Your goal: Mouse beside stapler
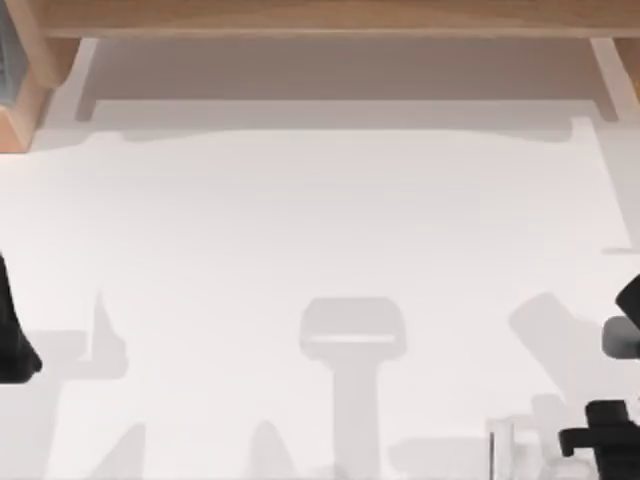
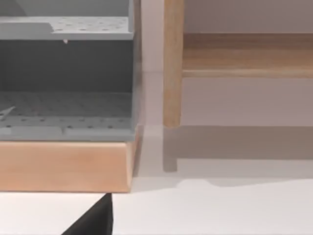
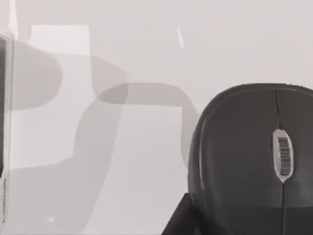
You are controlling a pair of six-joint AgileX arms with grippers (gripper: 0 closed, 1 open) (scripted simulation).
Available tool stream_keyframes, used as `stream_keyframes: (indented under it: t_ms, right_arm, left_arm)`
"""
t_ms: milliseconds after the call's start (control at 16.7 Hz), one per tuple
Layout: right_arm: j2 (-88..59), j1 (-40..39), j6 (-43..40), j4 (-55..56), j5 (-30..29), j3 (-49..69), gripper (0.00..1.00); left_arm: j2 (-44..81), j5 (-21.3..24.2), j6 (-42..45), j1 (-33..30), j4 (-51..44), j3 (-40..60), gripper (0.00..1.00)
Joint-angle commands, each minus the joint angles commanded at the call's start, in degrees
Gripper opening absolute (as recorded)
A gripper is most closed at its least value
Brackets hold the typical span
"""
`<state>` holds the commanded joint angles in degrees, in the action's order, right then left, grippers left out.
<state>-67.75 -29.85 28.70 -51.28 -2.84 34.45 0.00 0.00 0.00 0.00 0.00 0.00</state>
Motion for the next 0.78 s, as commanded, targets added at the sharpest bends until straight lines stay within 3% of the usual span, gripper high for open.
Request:
stream_keyframes:
  t_ms: [780]
  right_arm:
    - [1.3,0.0,-0.1,3.2,0.0,0.8,0.00]
  left_arm:
    - [0.0,0.0,0.0,0.0,0.0,0.0,1.00]
